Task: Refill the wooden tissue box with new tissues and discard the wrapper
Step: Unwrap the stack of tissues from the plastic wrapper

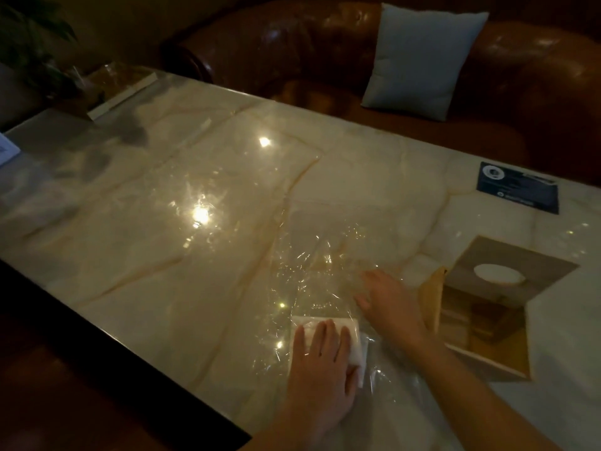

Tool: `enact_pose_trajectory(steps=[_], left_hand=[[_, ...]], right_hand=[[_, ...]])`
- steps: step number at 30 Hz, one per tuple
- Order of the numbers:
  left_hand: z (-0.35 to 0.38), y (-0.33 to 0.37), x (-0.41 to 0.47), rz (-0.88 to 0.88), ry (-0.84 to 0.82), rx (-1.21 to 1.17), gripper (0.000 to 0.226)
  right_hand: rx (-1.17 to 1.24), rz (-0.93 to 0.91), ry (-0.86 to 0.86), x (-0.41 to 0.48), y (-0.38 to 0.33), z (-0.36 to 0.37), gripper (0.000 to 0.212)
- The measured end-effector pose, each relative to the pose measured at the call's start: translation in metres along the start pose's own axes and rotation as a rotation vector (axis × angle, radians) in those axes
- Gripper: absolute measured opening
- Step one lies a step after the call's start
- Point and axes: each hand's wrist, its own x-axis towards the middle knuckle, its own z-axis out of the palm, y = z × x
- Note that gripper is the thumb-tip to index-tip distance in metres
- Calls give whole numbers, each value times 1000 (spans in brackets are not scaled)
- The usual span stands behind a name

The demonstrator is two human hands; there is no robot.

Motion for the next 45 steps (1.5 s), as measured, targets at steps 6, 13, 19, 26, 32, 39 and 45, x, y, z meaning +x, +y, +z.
enact_pose_trajectory(steps=[6,13,19,26,32,39,45], left_hand=[[5,0,-2,-28,-12,-47,53],[-14,-15,10,-190,-76,-327,45],[-19,-53,4,-566,45,-284,39],[-25,-92,-2,-992,-79,-848,67],[-32,-108,-9,-1020,-199,-1105,25],[-35,-106,-18,-1012,-331,-1241,21],[-38,-112,-17,-933,-415,-1250,26]], right_hand=[[-37,-33,-143,-52,16,33,39],[-42,93,-103,-69,19,47,42],[-74,399,-127,-69,11,41,54],[290,672,-112,-68,11,29,71],[596,709,-35,-90,22,25,20],[790,747,-102,-107,30,29,29],[1171,800,-9,-107,24,24,18]])
